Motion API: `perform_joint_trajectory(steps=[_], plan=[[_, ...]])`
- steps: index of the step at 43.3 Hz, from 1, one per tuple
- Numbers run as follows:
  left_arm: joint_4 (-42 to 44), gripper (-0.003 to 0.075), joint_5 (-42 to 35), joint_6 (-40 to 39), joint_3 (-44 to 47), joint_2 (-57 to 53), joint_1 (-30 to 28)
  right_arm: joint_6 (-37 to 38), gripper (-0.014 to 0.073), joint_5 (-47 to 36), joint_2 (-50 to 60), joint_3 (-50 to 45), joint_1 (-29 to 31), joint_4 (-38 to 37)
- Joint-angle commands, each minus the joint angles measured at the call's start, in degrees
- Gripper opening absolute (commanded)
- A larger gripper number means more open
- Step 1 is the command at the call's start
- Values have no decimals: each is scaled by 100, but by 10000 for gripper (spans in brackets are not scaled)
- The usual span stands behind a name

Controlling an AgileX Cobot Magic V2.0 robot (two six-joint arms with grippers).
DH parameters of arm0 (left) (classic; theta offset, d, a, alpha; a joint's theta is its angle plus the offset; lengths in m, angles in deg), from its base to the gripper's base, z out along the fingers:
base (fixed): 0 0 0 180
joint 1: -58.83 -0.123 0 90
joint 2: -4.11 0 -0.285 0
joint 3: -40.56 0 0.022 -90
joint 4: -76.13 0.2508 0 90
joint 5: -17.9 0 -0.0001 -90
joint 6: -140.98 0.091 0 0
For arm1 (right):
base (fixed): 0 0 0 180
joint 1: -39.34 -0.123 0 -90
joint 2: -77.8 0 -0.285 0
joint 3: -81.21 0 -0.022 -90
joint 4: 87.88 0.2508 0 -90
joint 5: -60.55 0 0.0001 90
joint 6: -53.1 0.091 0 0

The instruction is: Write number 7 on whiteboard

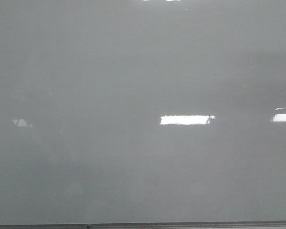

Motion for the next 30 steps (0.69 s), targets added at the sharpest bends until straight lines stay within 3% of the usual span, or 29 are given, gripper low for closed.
perform_joint_trajectory(steps=[1,10,17,30], plan=[[-1465,655,-505,-54,-205,307,15,0,633,-453,-92,217,-2,31],[-3988,638,-1087,-54,-205,1702,15,0,633,-522,-92,217,-2,31],[-4294,638,-1626,-54,-341,2814,15,0,633,-521,-92,217,-7,31],[-4330,638,-1889,-54,-1193,4638,11,0,633,-523,-92,217,-188,31]])
